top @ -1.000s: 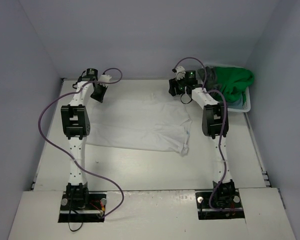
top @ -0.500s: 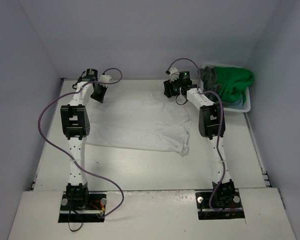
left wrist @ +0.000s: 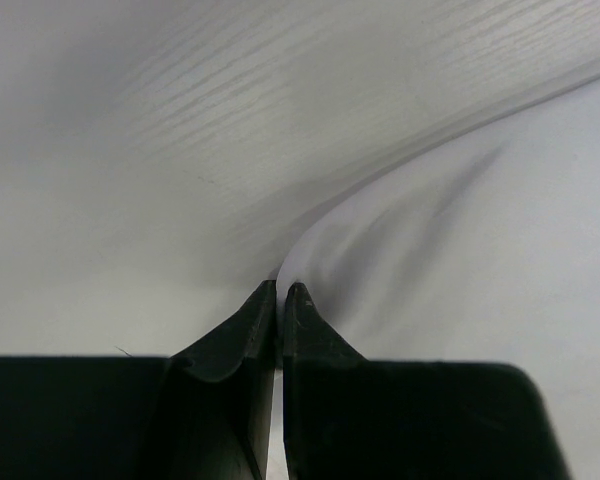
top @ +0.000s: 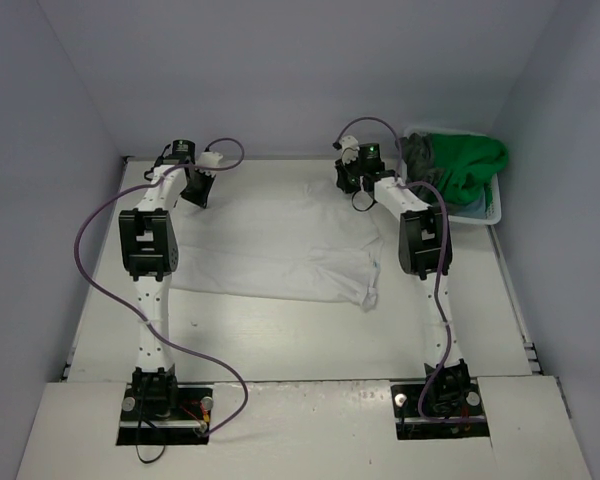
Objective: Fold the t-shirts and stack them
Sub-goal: Grap the side of the flattened tshirt furthest away from the robot with both arms, then fold the other side of the tshirt into a rectangle
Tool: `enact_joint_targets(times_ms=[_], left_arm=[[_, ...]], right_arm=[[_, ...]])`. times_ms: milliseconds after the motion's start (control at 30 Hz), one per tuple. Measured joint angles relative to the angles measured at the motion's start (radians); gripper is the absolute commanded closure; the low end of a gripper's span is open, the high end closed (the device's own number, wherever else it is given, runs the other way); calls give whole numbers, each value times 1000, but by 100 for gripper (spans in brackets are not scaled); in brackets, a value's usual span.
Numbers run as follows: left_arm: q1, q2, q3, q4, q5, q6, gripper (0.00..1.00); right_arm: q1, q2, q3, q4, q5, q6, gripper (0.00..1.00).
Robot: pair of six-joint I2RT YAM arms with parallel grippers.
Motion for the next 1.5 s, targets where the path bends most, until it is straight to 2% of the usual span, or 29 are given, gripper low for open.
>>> enact_joint_targets(times_ms=[467,1000,1200,1500], left_arm=[[-3,-50,-84,22,3,-44,100],[-23,-127,-199,28,-7,-61,100],[-23,-217,-286,38,-16,-59,100],[-23,-431,-481,106,-24,-58,100]], right_arm=[[-12,-128,-184,35,32,1,100],[-19,-339,-347,78,-19,-1,100],[-19,-425,-433,58,-55,-18,100],[3,-592,-602,18,-84,-46,100]])
